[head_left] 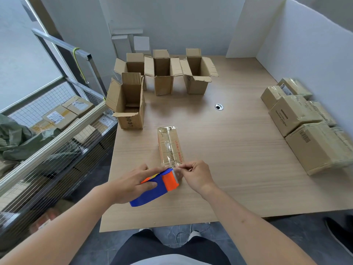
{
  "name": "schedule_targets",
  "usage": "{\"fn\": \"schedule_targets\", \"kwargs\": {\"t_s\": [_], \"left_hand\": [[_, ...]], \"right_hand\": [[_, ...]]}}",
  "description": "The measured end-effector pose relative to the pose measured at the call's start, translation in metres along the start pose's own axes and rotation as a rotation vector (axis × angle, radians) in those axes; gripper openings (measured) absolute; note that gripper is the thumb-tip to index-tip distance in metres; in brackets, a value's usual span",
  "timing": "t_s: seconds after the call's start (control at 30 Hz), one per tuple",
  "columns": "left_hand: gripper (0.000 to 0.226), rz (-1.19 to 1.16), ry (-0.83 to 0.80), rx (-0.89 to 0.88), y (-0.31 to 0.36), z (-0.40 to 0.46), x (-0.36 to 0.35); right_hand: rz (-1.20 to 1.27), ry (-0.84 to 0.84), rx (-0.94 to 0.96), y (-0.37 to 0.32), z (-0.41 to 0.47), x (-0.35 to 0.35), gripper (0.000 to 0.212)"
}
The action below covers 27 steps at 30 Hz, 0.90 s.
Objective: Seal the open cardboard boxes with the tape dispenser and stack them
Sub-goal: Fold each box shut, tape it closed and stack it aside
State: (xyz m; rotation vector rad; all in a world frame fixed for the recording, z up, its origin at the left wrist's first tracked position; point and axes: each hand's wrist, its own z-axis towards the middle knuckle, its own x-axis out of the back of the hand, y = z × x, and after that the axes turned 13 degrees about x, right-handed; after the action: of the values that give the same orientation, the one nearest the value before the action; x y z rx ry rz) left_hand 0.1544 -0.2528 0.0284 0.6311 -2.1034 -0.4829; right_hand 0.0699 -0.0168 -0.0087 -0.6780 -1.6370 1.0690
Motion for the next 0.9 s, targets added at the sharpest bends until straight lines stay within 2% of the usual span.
{"fn": "schedule_targets", "kwargs": {"t_s": [0.17,0.53,0.7,0.9], "left_hand": [[0.051,-0.060,-0.029,0.077,-0.022,-0.011,0.010],[0.047,-0.077,-0.066,0.171,-0.015,0.014,0.019],[0.047,-0.075,-0.078,0.211,-0.016,0.026,0.018],[0.046,-0.035,-0.086,0.263,-0.016,0.039,0.016]], "right_hand": [[-0.094,0.015,-0.015,0.016,0.006,0.026,0.003],[-0.164,0.113,-0.077,0.035,0.016,0.010,0.014],[-0.180,0.092,-0.110,0.044,0.022,0.007,0.010],[-0.028,-0.012,-0.126,0.058,0.031,0.004,0.004]]}}
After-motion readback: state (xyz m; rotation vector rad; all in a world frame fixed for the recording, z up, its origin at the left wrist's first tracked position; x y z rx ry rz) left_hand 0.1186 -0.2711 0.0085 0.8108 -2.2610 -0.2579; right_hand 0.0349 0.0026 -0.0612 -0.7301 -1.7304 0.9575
